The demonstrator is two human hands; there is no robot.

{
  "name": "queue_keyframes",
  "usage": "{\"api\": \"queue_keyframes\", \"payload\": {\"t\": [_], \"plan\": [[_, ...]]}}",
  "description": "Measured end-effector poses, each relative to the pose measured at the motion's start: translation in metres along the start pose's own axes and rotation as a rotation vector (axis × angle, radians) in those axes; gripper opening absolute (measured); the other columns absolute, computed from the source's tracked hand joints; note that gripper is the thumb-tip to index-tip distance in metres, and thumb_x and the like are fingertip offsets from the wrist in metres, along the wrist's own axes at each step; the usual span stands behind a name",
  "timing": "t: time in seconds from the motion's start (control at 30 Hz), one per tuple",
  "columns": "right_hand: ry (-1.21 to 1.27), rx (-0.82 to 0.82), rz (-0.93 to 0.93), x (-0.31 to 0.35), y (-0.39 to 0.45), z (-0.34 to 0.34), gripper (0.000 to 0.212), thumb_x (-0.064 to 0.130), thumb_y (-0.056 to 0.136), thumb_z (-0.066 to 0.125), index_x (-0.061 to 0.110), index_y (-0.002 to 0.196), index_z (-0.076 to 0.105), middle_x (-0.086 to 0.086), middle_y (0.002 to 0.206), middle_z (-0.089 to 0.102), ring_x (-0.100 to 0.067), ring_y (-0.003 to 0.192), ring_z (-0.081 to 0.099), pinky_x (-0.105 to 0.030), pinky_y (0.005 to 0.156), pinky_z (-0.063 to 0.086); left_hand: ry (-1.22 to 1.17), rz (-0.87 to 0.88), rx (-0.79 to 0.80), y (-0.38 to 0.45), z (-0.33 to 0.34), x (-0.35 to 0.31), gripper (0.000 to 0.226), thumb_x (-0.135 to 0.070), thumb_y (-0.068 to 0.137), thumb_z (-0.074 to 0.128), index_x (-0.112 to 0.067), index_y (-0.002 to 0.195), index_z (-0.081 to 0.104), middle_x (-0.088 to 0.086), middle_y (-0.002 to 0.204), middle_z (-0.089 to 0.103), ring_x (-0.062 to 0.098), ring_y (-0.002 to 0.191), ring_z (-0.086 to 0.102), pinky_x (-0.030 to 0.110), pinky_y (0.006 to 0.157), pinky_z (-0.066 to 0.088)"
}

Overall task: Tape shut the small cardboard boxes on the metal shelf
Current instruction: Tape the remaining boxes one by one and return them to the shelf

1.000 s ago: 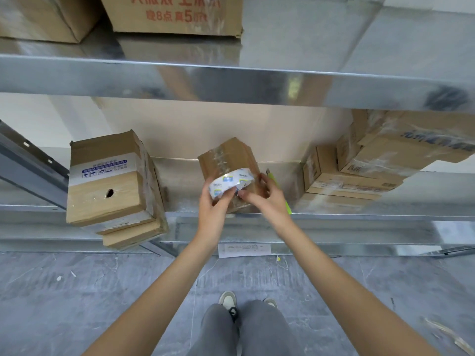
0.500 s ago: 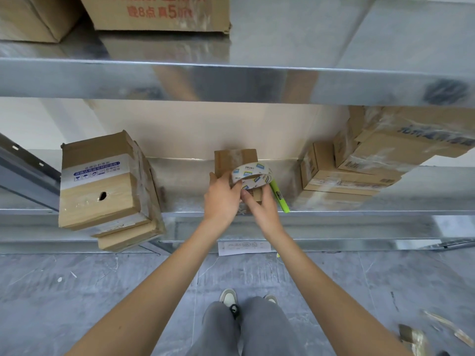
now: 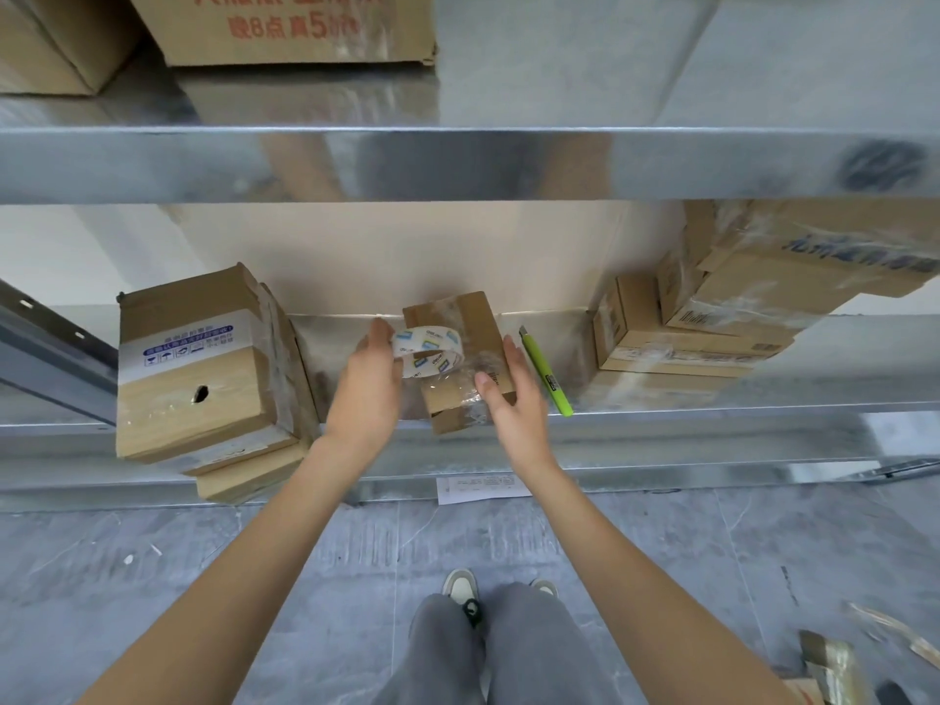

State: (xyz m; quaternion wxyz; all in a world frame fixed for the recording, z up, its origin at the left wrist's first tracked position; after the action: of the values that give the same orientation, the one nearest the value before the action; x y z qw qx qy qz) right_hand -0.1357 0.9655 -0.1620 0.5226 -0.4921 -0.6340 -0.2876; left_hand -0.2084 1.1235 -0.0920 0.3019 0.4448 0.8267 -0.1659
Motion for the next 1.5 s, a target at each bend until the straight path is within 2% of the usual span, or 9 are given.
{"api": "queue_keyframes", "payload": {"t": [0.13, 0.23, 0.3, 0.43, 0.57, 0.97, 1.3, 1.4, 1.5], "plan": [[-0.095, 0.005, -0.063, 0.005, -0.003, 0.004, 0.056, 0.032, 0.099, 0.050, 0.029, 0.151, 0.028, 0.003, 0.161, 0.016, -0.011, 0.147, 0.015, -0.034, 0.118, 0.021, -0.040, 0.016, 0.030, -0.001, 0.002, -0.001, 0.024, 0.009, 0.088, 0.044, -0.005, 0.106, 0.039, 0.023, 0.106, 0.061, 0.041, 0.082, 0.065, 0.050, 0.065, 0.056], [-0.732, -0.018, -0.331, 0.011, 0.002, 0.004, 0.051, 0.039, 0.103, 0.031, 0.026, 0.152, 0.026, 0.005, 0.162, 0.013, -0.020, 0.149, 0.007, -0.050, 0.117, 0.015, -0.154, -0.022, -0.018, 0.002, 0.005, 0.006, 0.021, 0.006, 0.091, 0.039, -0.010, 0.105, 0.038, 0.020, 0.107, 0.062, 0.036, 0.070, 0.068, 0.049, 0.057, 0.058], [-0.895, 0.005, -0.377, 0.015, 0.008, 0.002, 0.055, 0.042, 0.102, 0.025, 0.021, 0.153, 0.024, 0.005, 0.161, 0.017, -0.018, 0.150, 0.009, -0.054, 0.118, 0.010, -0.242, -0.104, -0.060, 0.002, 0.012, 0.012, 0.016, -0.001, 0.096, 0.041, -0.010, 0.109, 0.042, 0.019, 0.103, 0.064, 0.034, 0.070, 0.069, 0.047, 0.058, 0.059], [-0.921, 0.112, -0.319, 0.009, 0.012, 0.001, 0.058, 0.041, 0.104, 0.025, 0.014, 0.154, 0.014, 0.001, 0.162, 0.012, -0.015, 0.149, 0.007, -0.043, 0.120, 0.011, -0.452, -0.352, -0.087, -0.002, 0.034, 0.014, 0.025, -0.017, 0.101, 0.046, -0.007, 0.121, 0.056, 0.015, 0.108, 0.069, 0.030, 0.084, 0.068, 0.045, 0.079, 0.058], [-0.939, 0.116, -0.299, 0.010, 0.012, 0.000, 0.058, 0.040, 0.105, 0.024, 0.013, 0.155, 0.013, -0.001, 0.162, 0.012, -0.015, 0.150, 0.006, -0.042, 0.120, 0.010, -0.418, -0.319, -0.053, -0.004, 0.035, 0.018, 0.027, -0.016, 0.102, 0.040, -0.002, 0.120, 0.054, 0.017, 0.111, 0.068, 0.025, 0.088, 0.067, 0.036, 0.081, 0.056], [-0.980, 0.146, -0.268, 0.016, 0.010, -0.002, 0.059, 0.043, 0.104, 0.020, 0.015, 0.155, 0.013, 0.002, 0.162, 0.011, -0.015, 0.150, 0.003, -0.046, 0.119, 0.010, -0.560, -0.370, -0.093, -0.005, 0.022, 0.054, 0.012, -0.007, 0.104, 0.030, -0.009, 0.110, 0.040, 0.011, 0.115, 0.056, 0.022, 0.069, 0.071, 0.023, 0.062, 0.060], [-0.986, 0.117, -0.262, 0.018, 0.007, -0.003, 0.073, 0.060, 0.097, 0.012, 0.016, 0.155, 0.012, 0.002, 0.163, 0.008, -0.015, 0.150, -0.005, -0.056, 0.117, -0.007, -0.676, -0.543, -0.092, -0.008, 0.041, 0.065, 0.013, 0.002, 0.102, 0.032, -0.007, 0.107, 0.041, 0.016, 0.119, 0.049, 0.046, 0.099, 0.065, 0.048, 0.087, 0.055], [-1.105, 0.088, -0.268, 0.023, 0.003, 0.006, 0.106, 0.083, 0.078, 0.003, 0.009, 0.154, 0.010, -0.002, 0.163, 0.006, -0.017, 0.149, -0.012, -0.056, 0.109, -0.022, -0.699, -0.555, -0.102, -0.006, 0.044, 0.065, 0.015, 0.003, 0.102, 0.031, -0.008, 0.107, 0.041, 0.017, 0.117, 0.049, 0.049, 0.098, 0.064, 0.042, 0.078, 0.060], [-1.131, 0.117, -0.374, 0.025, -0.003, 0.029, 0.090, 0.070, 0.087, 0.014, 0.009, 0.153, 0.018, -0.005, 0.162, 0.014, -0.020, 0.150, 0.001, -0.061, 0.114, -0.011, -0.719, -0.547, -0.104, -0.009, 0.047, 0.073, 0.016, 0.002, 0.102, 0.029, -0.007, 0.108, 0.041, 0.020, 0.118, 0.051, 0.041, 0.082, 0.069, 0.028, 0.066, 0.061]]}}
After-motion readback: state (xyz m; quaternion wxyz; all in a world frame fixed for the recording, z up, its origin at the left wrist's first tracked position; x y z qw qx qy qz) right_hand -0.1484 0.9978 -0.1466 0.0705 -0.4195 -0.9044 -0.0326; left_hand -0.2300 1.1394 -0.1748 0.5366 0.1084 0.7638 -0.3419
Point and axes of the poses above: each hand's wrist, its own y-axis towards the middle knuckle, its own z-axis out of the palm, x = y × z, the point moved 1 cm from there along y, towards the middle knuckle
